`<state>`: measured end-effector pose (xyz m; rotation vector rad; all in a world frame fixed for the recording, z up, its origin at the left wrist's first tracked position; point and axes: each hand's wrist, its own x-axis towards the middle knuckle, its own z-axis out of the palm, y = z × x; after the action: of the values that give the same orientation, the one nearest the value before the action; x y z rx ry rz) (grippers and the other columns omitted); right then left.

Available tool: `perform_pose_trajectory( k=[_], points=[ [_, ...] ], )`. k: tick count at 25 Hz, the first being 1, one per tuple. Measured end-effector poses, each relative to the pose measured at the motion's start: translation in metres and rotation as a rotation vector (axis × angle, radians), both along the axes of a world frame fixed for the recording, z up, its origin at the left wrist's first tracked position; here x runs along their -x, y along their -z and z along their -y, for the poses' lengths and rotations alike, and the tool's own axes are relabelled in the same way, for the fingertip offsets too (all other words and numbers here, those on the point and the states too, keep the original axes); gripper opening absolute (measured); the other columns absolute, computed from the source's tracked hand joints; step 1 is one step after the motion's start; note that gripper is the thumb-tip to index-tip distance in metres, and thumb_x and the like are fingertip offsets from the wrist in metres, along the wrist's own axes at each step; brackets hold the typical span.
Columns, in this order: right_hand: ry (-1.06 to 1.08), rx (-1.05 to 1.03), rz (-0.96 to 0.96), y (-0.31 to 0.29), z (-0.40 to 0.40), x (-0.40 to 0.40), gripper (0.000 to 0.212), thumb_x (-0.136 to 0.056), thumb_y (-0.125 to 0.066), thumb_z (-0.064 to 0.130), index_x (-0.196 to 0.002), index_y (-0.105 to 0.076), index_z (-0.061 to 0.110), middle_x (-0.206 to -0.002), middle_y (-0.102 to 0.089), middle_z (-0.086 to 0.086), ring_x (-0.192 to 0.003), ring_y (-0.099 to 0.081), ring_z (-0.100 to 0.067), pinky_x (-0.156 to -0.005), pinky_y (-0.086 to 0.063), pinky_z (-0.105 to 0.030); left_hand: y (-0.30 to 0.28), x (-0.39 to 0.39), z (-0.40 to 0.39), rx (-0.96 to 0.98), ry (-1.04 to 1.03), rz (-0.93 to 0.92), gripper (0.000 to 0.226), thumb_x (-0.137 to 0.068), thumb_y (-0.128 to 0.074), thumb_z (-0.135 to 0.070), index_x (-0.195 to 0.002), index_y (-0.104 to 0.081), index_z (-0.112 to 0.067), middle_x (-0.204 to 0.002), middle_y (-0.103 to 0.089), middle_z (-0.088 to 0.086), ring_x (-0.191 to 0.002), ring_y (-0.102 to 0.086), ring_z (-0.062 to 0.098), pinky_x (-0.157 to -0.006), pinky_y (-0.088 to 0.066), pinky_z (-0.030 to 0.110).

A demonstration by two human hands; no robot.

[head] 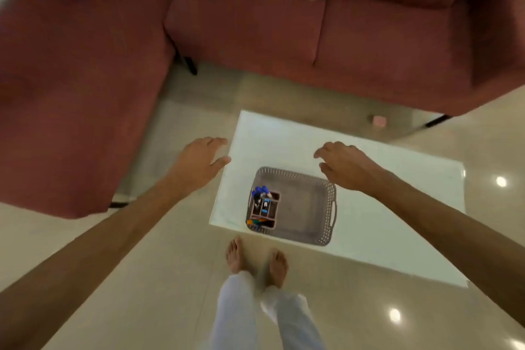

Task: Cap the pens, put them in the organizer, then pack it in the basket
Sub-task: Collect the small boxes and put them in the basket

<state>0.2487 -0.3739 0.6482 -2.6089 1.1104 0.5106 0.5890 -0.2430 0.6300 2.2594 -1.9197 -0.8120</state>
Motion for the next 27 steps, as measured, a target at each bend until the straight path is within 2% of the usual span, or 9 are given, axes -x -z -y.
perform_pose_trajectory(
  k=[4,6,8,11,14,18,21,24,27],
  points=[
    [-0.015,0.178,0.017,-0.137,-0.028,0.014,0.034,-0.104,-0.049,0.029,-0.136,-0.057,0.019,-0.132,-0.063,-0.005,-0.124,-0.059,-0.030,-0.097,-0.048,-0.046,-0.148,-0.003,-0.028,0.139,-0.027,0.057,0.061,-0.099,-0.070,-0.033,-0.155,-0.049,-0.020,-0.153,-0.056,0.009,-0.137,-0.054,0.032,-0.114,-0.039,0.041],
    [0.015,0.260,0.066,-0.171,-0.042,0.010,0.028,-0.103,-0.048,0.030,-0.126,-0.056,0.016,-0.126,-0.063,-0.008,-0.118,-0.059,-0.032,-0.093,-0.048,-0.048,-0.188,-0.001,-0.047,0.228,-0.081,0.055,0.060,-0.098,-0.071,-0.035,-0.154,-0.051,-0.024,-0.153,-0.055,0.007,-0.140,-0.052,0.030,-0.115,-0.039,0.043],
    [0.036,0.307,0.144,-0.188,-0.052,-0.005,0.034,-0.101,-0.047,0.030,-0.131,-0.055,0.014,-0.127,-0.063,-0.009,-0.117,-0.059,-0.033,-0.092,-0.050,-0.051,-0.209,-0.009,-0.061,0.284,-0.103,0.055,0.059,-0.098,-0.070,-0.041,-0.152,-0.052,-0.024,-0.151,-0.057,0.006,-0.137,-0.054,0.031,-0.113,-0.042,0.044],
    [0.078,0.280,0.253,-0.195,-0.066,-0.042,0.042,-0.102,-0.048,0.030,-0.141,-0.051,0.013,-0.133,-0.061,-0.010,-0.120,-0.059,-0.035,-0.094,-0.050,-0.054,-0.219,-0.041,-0.073,0.310,-0.092,0.064,0.062,-0.098,-0.065,-0.052,-0.152,-0.051,-0.025,-0.149,-0.058,0.007,-0.135,-0.057,0.030,-0.112,-0.046,0.046],
    [0.085,0.248,0.281,-0.191,-0.080,-0.095,0.041,-0.102,-0.048,0.029,-0.139,-0.051,0.012,-0.132,-0.060,-0.011,-0.118,-0.058,-0.035,-0.094,-0.051,-0.053,-0.223,-0.094,-0.080,0.288,-0.108,0.071,0.075,-0.091,-0.053,-0.070,-0.154,-0.046,-0.030,-0.151,-0.056,0.005,-0.137,-0.055,0.028,-0.114,-0.046,0.049],
    [0.096,0.222,0.306,-0.175,-0.096,-0.187,0.033,-0.100,-0.047,0.027,-0.129,-0.055,0.012,-0.126,-0.060,-0.010,-0.113,-0.058,-0.034,-0.091,-0.051,-0.050,-0.209,-0.184,-0.103,0.253,-0.097,0.101,0.070,-0.093,-0.056,-0.062,-0.153,-0.047,-0.029,-0.151,-0.057,0.005,-0.136,-0.056,0.030,-0.113,-0.047,0.050],
    [0.097,0.205,0.266,-0.160,-0.111,-0.263,0.027,-0.102,-0.045,0.027,-0.123,-0.055,0.013,-0.123,-0.061,-0.008,-0.112,-0.059,-0.032,-0.090,-0.050,-0.046,-0.185,-0.262,-0.127,0.166,-0.081,0.158,0.079,-0.089,-0.047,-0.066,-0.156,-0.047,-0.024,-0.151,-0.058,0.007,-0.136,-0.058,0.033,-0.112,-0.047,0.049],
    [0.096,0.201,0.271,-0.150,-0.129,-0.316,0.034,-0.105,-0.046,0.030,-0.134,-0.054,0.014,-0.136,-0.059,-0.007,-0.127,-0.055,-0.029,-0.102,-0.047,-0.047,-0.164,-0.317,-0.146,0.100,-0.065,0.168,0.100,-0.080,-0.031,-0.076,-0.162,-0.038,-0.018,-0.158,-0.050,0.011,-0.147,-0.048,0.035,-0.119,-0.040,0.049],
    [0.098,0.232,0.267,-0.144,-0.140,-0.370,0.043,-0.106,-0.046,0.033,-0.145,-0.048,0.015,-0.152,-0.048,-0.008,-0.147,-0.041,-0.031,-0.114,-0.040,-0.051,-0.157,-0.367,-0.150,0.045,-0.090,0.165,0.114,-0.075,-0.020,-0.082,-0.169,-0.018,-0.017,-0.169,-0.034,0.013,-0.157,-0.030,0.040,-0.125,-0.028,0.055]
  ],
)
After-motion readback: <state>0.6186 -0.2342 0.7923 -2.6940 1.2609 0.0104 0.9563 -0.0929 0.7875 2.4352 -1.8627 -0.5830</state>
